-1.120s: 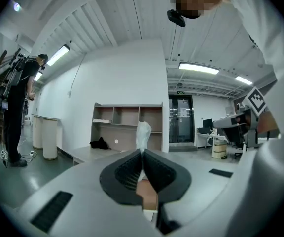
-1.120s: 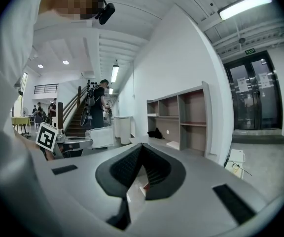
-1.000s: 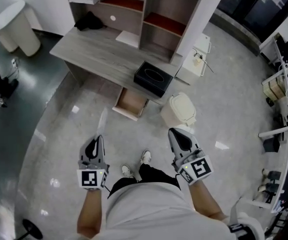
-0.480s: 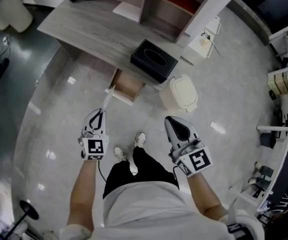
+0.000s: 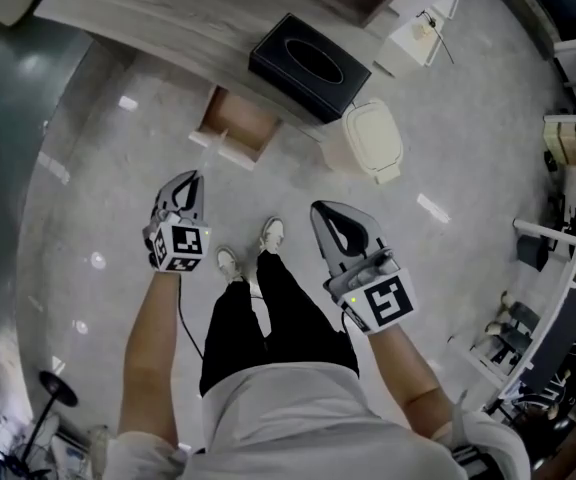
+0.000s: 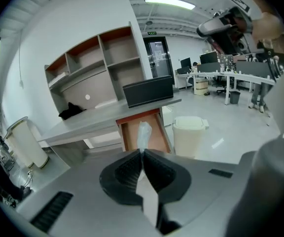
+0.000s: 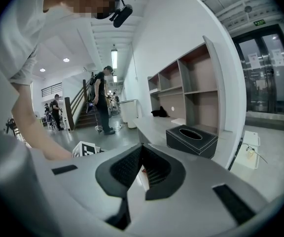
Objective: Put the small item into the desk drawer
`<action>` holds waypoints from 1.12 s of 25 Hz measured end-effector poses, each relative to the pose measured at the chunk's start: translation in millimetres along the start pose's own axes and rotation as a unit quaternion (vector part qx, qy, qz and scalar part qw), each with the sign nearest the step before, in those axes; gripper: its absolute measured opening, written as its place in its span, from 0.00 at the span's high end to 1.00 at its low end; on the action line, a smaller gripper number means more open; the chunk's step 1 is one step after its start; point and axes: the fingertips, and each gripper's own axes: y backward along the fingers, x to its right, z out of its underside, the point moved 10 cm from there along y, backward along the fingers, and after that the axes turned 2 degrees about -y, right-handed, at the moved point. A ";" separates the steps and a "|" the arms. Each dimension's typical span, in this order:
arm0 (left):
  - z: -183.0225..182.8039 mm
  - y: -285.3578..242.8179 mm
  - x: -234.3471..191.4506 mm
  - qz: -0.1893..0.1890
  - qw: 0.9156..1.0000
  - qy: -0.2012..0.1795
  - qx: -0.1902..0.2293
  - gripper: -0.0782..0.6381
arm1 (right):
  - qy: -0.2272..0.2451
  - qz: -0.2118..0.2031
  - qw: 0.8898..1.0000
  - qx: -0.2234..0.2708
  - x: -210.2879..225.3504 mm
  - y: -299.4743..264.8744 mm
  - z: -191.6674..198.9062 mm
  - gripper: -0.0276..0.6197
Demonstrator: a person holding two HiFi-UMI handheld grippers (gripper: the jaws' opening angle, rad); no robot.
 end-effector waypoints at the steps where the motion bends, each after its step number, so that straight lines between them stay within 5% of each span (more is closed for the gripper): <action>1: 2.0 -6.6 1.1 0.004 1.000 -0.007 -0.003 0.86 | -0.002 -0.003 1.000 0.001 1.6 -4.2 3.8 0.92; 20: 18.2 -60.0 11.1 0.031 0.998 -0.047 -0.036 0.86 | -0.032 -0.012 0.999 -0.023 35.8 -34.7 36.7 0.92; 28: 35.6 -83.4 18.7 0.053 0.988 -0.120 -0.075 0.86 | -0.039 -0.013 0.999 -0.032 41.3 -40.3 47.1 0.92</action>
